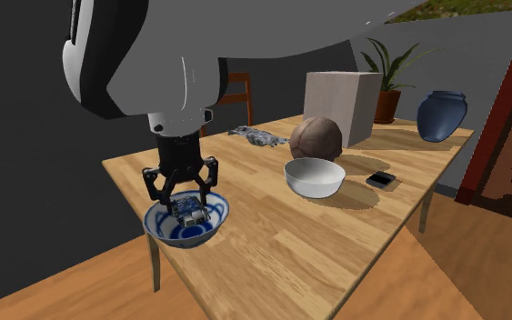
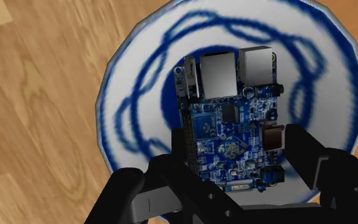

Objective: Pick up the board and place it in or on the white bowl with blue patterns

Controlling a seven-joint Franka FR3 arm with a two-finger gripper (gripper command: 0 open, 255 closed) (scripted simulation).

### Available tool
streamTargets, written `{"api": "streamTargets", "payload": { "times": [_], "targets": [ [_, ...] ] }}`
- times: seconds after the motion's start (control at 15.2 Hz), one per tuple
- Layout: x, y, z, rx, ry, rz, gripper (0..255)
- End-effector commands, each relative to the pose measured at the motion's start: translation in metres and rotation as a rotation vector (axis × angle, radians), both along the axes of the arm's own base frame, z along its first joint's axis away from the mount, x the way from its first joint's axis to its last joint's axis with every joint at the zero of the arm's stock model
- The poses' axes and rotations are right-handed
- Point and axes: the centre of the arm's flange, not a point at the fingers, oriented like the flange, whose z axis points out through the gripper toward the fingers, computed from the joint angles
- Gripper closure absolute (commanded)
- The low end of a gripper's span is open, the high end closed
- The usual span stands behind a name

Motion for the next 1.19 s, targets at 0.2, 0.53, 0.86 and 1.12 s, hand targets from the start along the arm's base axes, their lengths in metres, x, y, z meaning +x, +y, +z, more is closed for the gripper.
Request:
{"api": "streamTargets", "payload": {
  "times": [0.2, 0.53, 0.86, 1.12],
  "targets": [
    [0.0, 0.0, -0.001, 0.0, 0.0, 0.0, 255],
    [0.0, 0.0, -0.001, 0.0, 0.0, 0.0, 0],
    [0.0, -0.001, 0.039, 0.0, 0.0, 0.0, 0],
    [0.0, -0.001, 0.049, 0.0, 0.0, 0.0, 0]
  ]
}}
